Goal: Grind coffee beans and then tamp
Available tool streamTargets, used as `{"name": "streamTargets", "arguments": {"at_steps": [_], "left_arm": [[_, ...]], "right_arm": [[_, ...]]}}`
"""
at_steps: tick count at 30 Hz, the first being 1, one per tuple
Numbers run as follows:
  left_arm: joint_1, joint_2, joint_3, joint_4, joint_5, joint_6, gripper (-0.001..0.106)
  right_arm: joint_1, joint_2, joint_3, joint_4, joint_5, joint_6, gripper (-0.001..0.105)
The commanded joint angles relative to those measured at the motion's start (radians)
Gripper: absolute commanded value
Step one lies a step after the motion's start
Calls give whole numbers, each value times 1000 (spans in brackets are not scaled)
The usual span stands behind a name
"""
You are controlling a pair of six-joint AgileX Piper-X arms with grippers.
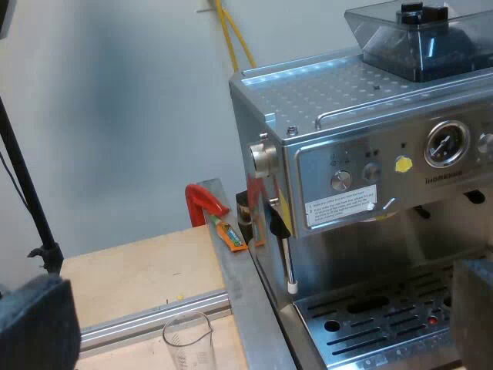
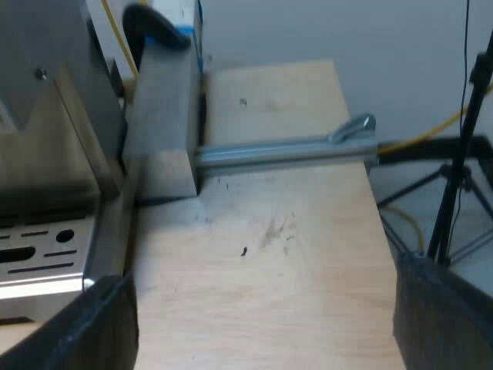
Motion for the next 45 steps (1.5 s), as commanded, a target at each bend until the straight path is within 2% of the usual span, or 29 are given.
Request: {"name": "streamTargets", "arguments": {"at_steps": [1,7,14,17,21,28,38,45], "left_arm": [[-1,-140,-11,41,-13,0,105],[-1,-140,-2,150,-14,-8,105],[-1,-138,12,118,-21,-21,105],[-1,-138,56,77,-21,-26,105],[-1,-138,130,31,-23,-85,105],[-1,-136,302,-44,-38,-87,105],[-1,-134,460,-195,-36,-75,105],[-1,-134,532,-193,-36,-75,105]], "right_arm": [[-4,-63,27,2,-7,-10,70],[-4,-129,79,30,-7,3,70],[-1,-127,182,-19,-6,9,70],[-1,-127,247,-77,-6,12,70],[-1,-126,336,-154,-6,12,70],[-1,-126,437,-185,-15,12,70],[-1,-126,505,-184,-29,12,70],[-1,-126,512,-201,-29,12,70]]}}
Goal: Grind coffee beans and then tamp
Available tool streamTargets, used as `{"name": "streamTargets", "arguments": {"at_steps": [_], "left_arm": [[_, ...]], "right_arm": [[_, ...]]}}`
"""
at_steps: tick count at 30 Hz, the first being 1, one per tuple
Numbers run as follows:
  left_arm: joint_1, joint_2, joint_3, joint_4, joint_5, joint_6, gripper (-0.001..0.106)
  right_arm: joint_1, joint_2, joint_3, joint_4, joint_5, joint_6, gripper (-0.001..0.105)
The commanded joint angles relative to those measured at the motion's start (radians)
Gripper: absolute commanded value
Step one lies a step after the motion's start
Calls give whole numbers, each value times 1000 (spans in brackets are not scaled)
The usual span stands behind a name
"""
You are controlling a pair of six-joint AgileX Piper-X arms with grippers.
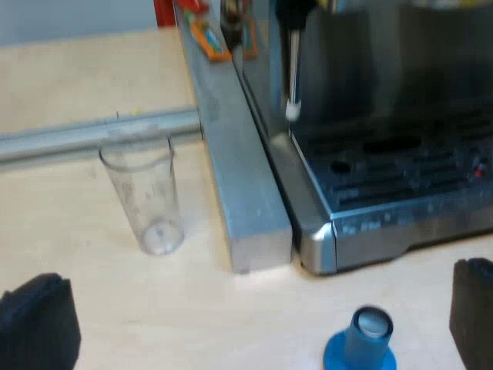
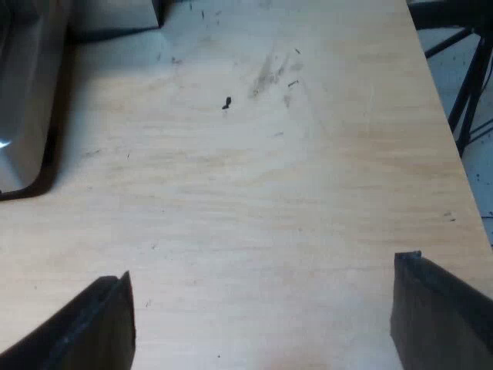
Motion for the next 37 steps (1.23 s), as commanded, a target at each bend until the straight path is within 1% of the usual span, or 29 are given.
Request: {"name": "streamTargets", "arguments": {"at_steps": [1,4,14,18,22,24,37], "left_arm": [[-1,-140,24,-21,-9,1,105],[-1,-140,32,-35,-9,17,105],[-1,-140,36,-46,-9,17,105],[-27,-140,50,-68,-9,17,105],[-63,-140,49,-68,-9,17,105],[-68,-140,49,-68,-9,17,105],[-68,-140,49,-68,-9,17,105]], "right_arm": [[-1,-45,-4,-6,-9,-2,70],[-1,-45,-4,-6,-9,-2,70],[-1,-45,-4,-6,-9,-2,70],[-1,-45,-4,-6,-9,-2,70],[-1,-45,-4,-6,-9,-2,70],[-1,-45,-4,-6,-9,-2,70],[-1,-45,-4,-6,-9,-2,70]]}}
